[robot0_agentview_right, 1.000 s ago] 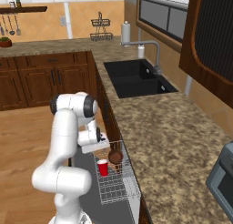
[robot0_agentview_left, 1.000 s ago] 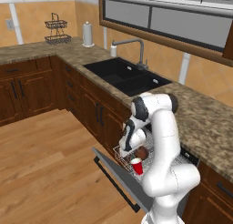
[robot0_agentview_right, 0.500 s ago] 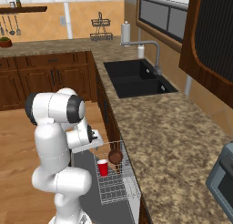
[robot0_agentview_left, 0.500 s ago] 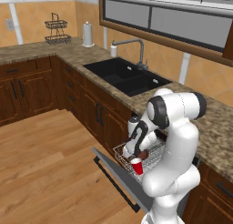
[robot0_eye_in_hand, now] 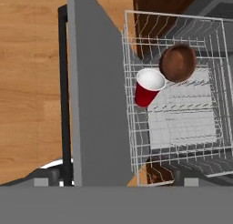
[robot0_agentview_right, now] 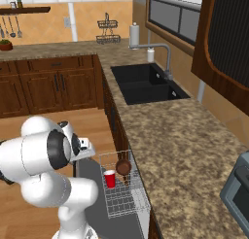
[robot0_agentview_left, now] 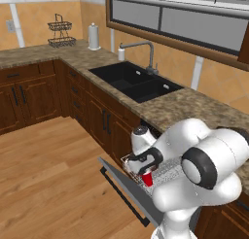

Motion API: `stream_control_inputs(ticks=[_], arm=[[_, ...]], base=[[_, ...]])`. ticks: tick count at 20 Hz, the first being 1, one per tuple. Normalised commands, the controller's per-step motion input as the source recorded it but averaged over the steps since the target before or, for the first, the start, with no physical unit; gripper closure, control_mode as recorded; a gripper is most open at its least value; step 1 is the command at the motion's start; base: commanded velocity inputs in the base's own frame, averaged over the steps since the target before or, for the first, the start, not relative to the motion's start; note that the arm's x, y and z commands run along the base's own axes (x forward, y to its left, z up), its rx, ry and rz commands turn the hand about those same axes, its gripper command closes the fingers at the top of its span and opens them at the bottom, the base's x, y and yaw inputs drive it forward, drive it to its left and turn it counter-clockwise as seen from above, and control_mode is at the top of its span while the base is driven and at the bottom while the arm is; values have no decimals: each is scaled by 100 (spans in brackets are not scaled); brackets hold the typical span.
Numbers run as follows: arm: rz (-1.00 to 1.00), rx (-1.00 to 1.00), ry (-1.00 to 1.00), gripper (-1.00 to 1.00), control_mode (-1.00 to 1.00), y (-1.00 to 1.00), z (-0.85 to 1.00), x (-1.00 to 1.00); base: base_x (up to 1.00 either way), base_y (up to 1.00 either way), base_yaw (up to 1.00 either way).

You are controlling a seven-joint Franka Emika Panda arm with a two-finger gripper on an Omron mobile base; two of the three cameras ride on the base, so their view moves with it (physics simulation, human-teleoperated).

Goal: Pick up the cup and bowl from the counter, place them in the dishwasher, and close the dishwasher door.

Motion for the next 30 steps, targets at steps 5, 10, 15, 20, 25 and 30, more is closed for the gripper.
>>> stream_control_inputs(ticks=[5,10,15,20,25,30], arm=[[-6,-6,7,-100,-100,59,6,-2],[-4,-9,7,-100,-100,70,0,0],[-3,-9,2,-100,-100,82,-17,0],[-5,-5,-1,-100,-100,57,-53,0],[-5,-7,-7,-100,-100,12,-66,17],[-7,-15,-7,-100,-100,23,-48,19]], base=[[0,0,0],[0,0,0],[0,0,0],[0,0,0],[0,0,0],[0,0,0]])
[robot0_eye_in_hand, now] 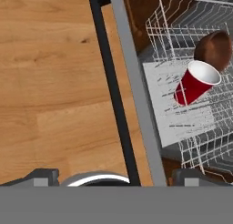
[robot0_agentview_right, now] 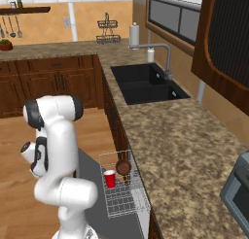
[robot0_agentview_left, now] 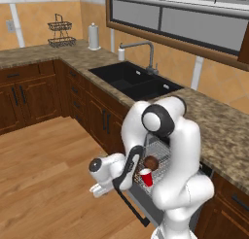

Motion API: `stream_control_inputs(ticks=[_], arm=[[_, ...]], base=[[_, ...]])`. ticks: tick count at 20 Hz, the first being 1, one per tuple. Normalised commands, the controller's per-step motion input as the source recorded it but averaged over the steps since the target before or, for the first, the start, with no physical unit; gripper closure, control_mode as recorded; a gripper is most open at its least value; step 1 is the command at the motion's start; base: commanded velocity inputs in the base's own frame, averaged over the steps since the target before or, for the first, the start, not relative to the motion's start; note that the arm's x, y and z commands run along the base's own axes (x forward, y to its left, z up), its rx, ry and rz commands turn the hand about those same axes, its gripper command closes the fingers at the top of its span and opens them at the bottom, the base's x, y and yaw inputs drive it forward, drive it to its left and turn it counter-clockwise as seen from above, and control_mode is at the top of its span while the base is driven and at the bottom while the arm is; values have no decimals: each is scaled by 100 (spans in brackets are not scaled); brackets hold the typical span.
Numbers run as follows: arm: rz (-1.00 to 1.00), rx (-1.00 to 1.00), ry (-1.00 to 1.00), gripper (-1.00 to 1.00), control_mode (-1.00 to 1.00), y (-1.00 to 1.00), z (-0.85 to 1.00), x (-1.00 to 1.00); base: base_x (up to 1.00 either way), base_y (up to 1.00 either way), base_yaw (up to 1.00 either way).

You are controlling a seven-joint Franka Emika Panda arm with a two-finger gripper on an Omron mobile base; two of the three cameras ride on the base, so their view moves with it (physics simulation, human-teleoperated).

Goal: Pick up the cup and bowl from the counter, place them in the dishwasher, and close the dishwasher door.

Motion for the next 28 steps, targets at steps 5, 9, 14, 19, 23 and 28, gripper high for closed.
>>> stream_control_inputs(ticks=[5,9,14,19,23,28], arm=[[-9,-19,-1,-100,-100,14,-36,24],[-11,-18,9,-100,-100,15,-24,33],[-3,-16,2,-100,-100,-2,-42,35],[0,-26,0,-100,-100,0,-76,13],[0,-28,0,-100,-100,0,-74,20],[0,-29,2,-100,-100,-14,-75,33]], base=[[0,0,0],[0,0,0],[0,0,0],[0,0,0],[0,0,0],[0,0,0]])
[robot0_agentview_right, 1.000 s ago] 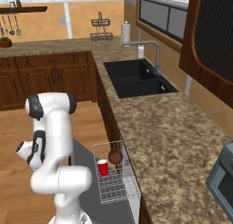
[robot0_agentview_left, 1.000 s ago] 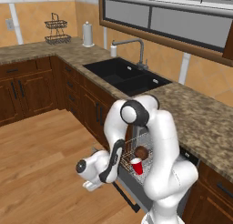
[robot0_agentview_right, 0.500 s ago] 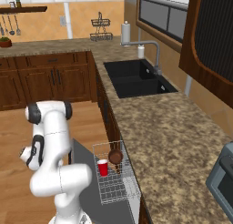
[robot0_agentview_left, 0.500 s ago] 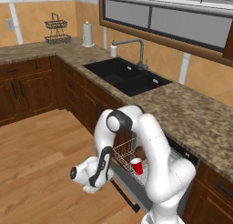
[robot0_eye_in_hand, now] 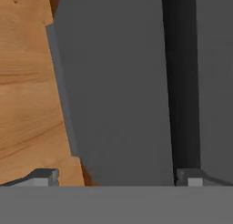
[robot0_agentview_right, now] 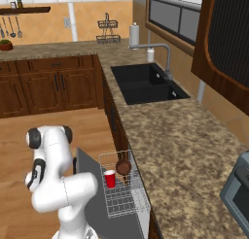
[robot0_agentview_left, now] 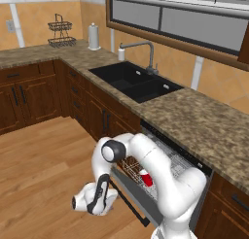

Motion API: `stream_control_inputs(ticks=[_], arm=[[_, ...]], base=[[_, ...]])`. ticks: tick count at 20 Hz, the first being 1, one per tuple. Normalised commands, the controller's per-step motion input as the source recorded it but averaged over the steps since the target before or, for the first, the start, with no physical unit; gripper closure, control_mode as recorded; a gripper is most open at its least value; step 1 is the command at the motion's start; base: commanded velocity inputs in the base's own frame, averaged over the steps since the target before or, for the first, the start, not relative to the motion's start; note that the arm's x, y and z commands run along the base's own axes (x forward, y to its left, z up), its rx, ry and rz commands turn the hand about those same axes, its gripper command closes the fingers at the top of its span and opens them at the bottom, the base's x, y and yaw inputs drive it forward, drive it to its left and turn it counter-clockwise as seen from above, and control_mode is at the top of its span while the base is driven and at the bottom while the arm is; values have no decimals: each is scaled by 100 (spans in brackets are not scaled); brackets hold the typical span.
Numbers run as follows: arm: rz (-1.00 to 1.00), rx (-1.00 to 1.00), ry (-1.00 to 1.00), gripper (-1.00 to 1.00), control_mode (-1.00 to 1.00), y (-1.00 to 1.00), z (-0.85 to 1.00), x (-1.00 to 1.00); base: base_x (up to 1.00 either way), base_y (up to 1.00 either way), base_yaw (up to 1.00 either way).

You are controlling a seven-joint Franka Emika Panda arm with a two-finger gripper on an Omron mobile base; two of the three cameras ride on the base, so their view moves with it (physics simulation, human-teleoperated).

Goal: Pick up the cup and bowl from the counter, place them in the dishwasher, and close the dishwasher door.

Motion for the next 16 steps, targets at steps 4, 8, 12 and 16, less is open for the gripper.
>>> stream_control_inputs(ticks=[4,8,12,16], arm=[[0,-25,14,-100,-100,-42,-37,44],[-3,-19,7,-100,-100,-78,-17,45],[-2,-11,5,-100,-100,-99,-9,43],[0,0,-1,-100,-100,-99,23,0]], base=[[0,0,0],[0,0,0],[0,0,0],[0,0,0]])
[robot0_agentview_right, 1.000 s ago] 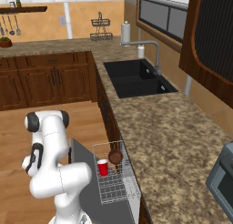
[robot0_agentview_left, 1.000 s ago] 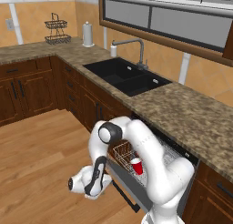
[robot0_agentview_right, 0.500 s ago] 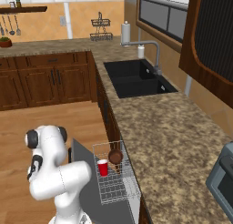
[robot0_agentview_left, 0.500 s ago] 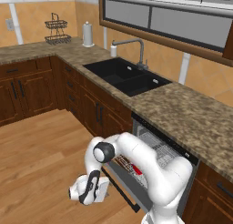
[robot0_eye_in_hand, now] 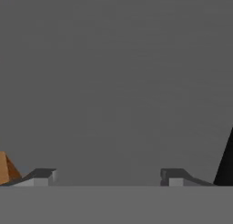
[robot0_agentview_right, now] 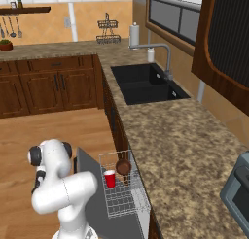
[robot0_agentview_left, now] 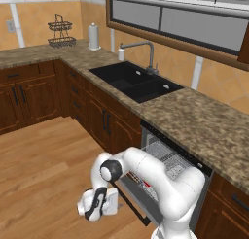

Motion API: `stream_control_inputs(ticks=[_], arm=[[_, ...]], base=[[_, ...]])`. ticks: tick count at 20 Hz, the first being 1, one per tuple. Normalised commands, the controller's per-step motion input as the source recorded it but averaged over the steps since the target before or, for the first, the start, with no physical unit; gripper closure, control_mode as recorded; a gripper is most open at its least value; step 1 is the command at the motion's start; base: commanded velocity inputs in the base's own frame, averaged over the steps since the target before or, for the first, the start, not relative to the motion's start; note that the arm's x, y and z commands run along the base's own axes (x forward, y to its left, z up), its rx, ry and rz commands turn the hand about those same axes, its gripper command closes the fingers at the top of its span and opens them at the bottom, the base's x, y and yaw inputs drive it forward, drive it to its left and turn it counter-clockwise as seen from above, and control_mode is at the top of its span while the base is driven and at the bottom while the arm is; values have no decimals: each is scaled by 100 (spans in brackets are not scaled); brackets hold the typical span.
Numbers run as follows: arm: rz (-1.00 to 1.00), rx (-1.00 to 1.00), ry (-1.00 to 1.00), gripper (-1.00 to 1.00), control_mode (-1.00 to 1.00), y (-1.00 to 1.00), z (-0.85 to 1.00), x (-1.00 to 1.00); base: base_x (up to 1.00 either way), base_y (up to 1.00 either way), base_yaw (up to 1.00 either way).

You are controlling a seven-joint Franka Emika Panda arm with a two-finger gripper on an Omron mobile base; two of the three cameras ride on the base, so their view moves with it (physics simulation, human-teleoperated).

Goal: Pick up the cup and bowl from the counter, place them in the dishwasher, and close the dishwasher door.

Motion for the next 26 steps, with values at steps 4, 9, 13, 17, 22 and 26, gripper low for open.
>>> stream_control_inputs(ticks=[4,9,13,17,22,26], arm=[[0,-3,0,-100,-100,-99,39,1],[-1,-5,0,-100,-100,-100,40,13],[-1,-2,0,-100,-100,-100,35,19],[0,0,1,-100,-100,-100,16,32],[-1,0,2,-100,-100,-100,2,50],[-3,0,4,-100,-100,-100,0,79]], base=[[0,0,0],[0,0,0],[0,0,0],[0,0,0],[0,0,0],[0,0,0]])
